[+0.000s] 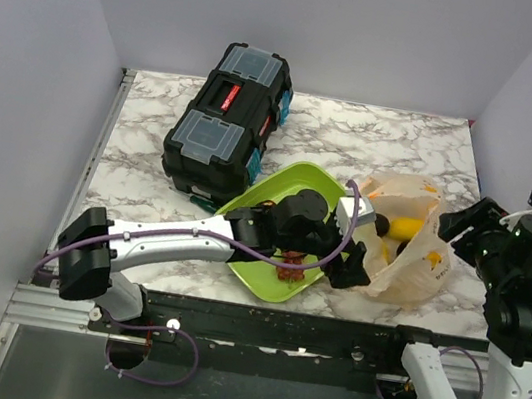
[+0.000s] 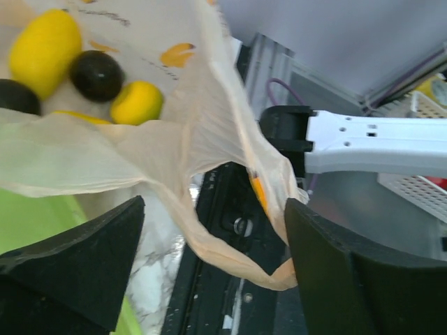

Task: Take the fake fruits out of the plastic bag
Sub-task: Adjust the plastic bag at the center of the board.

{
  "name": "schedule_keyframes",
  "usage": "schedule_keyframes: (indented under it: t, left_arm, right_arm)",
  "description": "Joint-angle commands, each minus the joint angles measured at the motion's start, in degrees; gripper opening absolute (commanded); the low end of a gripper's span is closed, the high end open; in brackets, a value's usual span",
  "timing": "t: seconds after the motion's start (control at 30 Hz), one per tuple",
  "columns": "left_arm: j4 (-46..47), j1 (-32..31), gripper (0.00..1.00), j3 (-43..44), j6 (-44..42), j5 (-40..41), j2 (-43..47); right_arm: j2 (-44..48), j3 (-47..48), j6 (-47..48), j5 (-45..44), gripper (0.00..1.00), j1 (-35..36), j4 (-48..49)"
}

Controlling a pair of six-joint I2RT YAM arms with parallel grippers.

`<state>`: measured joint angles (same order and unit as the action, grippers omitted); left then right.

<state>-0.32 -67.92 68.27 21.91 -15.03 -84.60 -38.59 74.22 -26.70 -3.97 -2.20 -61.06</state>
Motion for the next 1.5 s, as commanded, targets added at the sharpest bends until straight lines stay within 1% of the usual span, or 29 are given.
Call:
schedule_keyframes:
  t: [0.0, 0.03, 0.07, 0.13, 0.17, 0.23, 0.27, 0.3, 0.37, 0.4, 0.47, 0.53, 0.63, 0.7, 0.77, 0.8, 0.83, 0.87, 0.93, 1.0, 1.07, 1.1, 1.17, 1.23, 1.27, 1.37, 1.4, 1.43, 1.47]
  left_arm:
    - [5.4, -1.3, 0.74, 1.1, 3.5, -9.8, -2.6]
    - [6.0, -1.8, 0.71, 1.0, 3.7, -10.6, -3.0]
    - [6.2, -2.4, 0.7, 0.9, 3.7, -10.7, -3.2]
    - [6.3, -3.0, 0.69, 0.5, 2.9, -12.1, -3.2]
    - [5.9, -2.9, 0.7, 0.1, 2.1, -11.8, -2.8]
    - [4.7, -3.0, 0.79, -0.8, 0.2, -10.3, -1.3]
    - [3.6, -3.0, 0.84, -0.9, -0.9, -9.0, -0.7]
    - [2.8, -2.9, 0.86, -1.0, -2.0, -7.8, 0.4]
    - [1.8, -2.8, 0.9, -1.1, -3.4, -5.9, 2.0]
    - [1.4, -2.4, 0.92, -0.9, -3.6, -5.1, 2.9]
    - [1.3, -1.6, 0.93, -1.0, -3.5, -5.0, 4.2]
    - [1.1, -0.8, 0.93, -1.2, -3.5, -5.1, 5.9]
    - [1.0, 1.4, 0.94, -2.2, -3.5, -4.2, 9.4]
    - [0.9, 3.6, 0.96, -2.6, -2.9, -2.4, 11.4]
    - [0.7, 6.2, 0.99, -2.4, -1.2, 2.1, 12.7]
    - [0.7, 7.6, 0.99, -2.0, 0.0, 5.6, 12.6]
    - [0.7, 8.9, 0.99, -1.5, 1.4, 9.1, 12.0]
    - [1.0, 9.6, 0.99, -1.0, 2.4, 12.9, 11.1]
    - [4.1, 10.1, 0.99, -0.2, 1.7, 19.1, 7.7]
    - [5.8, 10.1, 0.99, 2.4, 0.5, 22.6, 3.2]
    - [8.2, 10.1, 0.99, 4.3, -1.0, 24.5, -1.2]
    - [9.6, 10.1, 0.99, 5.0, -1.8, 24.3, -2.9]
    - [11.6, 10.0, 0.99, 6.2, -3.3, 21.3, -5.8]
    - [14.6, 9.8, 0.99, 6.0, -3.3, 17.0, -8.0]
    - [14.5, 9.7, 0.99, 6.5, -3.2, 16.3, -9.2]
    - [8.6, 9.4, 0.99, 11.8, -3.5, 15.3, -13.4]
    - [6.3, 9.4, 0.99, 13.2, -3.2, 15.1, -14.4]
    - [4.8, 9.4, 0.99, 14.1, -3.1, 12.5, -15.1]
    - [4.3, 9.5, 0.99, 14.1, -3.1, 11.6, -15.4]
  right_arm:
    - [-2.3, 8.3, 4.9, -4.1, 0.7, 0.3, -4.2]
    - [-2.6, 9.8, 5.6, -2.0, 0.76, 0.6, -3.8]
    - [-2.8, 11.1, 6.8, 1.1, 0.8, 1.2, -3.2]
    - [-2.7, 12.0, 8.7, 10.3, 0.85, 3.8, -0.6]
    - [-2.8, 11.9, 9.2, 15.1, 0.88, 5.1, 0.1]
    - [-3.1, 10.0, 8.9, 21.4, 0.92, 6.4, 1.3]
    - [-3.4, 8.5, 8.0, 24.0, 0.92, 6.5, 1.8]
    - [-3.7, 6.2, 7.2, 27.6, 0.89, 6.5, 2.4]
    - [-4.3, 1.0, 5.3, 37.0, 0.8, 6.4, 5.3]
    - [-4.7, -1.6, 4.0, 41.3, 0.74, 6.5, 7.2]
    - [-5.1, -4.7, 2.3, 44.8, 0.72, 6.5, 9.8]
    - [-5.1, -7.0, 1.8, 45.7, 0.72, 6.4, 11.4]
    - [-6.9, -9.5, 2.2, 43.7, 0.72, 6.5, 10.6]
    - [-8.5, -10.3, 2.5, 39.3, 0.67, 6.4, 7.9]
    - [-8.7, -10.9, 0.6, 27.5, 0.66, 6.5, 4.9]
    - [-8.6, -11.3, -0.5, 22.7, 0.66, 6.5, 3.6]
    - [-8.4, -11.8, -1.7, 18.4, 0.66, 6.4, 2.1]
    - [-8.4, -12.5, -3.0, 16.4, 0.66, 6.5, 0.7]
    - [-8.9, -14.6, -4.3, 15.7, 0.66, 6.5, -1.8]
    - [-9.2, -17.2, -5.2, 16.0, 0.66, 6.4, -4.1]
    - [-8.4, -19.2, -6.0, 13.9, 0.66, 6.5, -6.1]
    - [-7.6, -19.5, -6.2, 12.5, 0.66, 6.4, -6.7]
    - [-6.3, -18.8, -6.9, 9.7, 0.66, 6.4, -8.0]
    - [-5.4, -17.9, -7.4, 7.8, 0.66, 6.4, -8.6]
    - [-5.1, -17.9, -7.5, 7.1, 0.66, 6.4, -8.9]
    - [-4.5, -18.0, -7.9, 4.3, 0.66, 6.4, -9.6]
    - [-4.2, -18.1, -8.4, 2.1, 0.66, 6.4, -9.5]
    - [-4.0, -18.0, -8.7, 1.2, 0.67, 6.4, -9.4]
    - [-3.8, -17.8, -9.1, 0.5, 0.67, 6.5, -9.1]
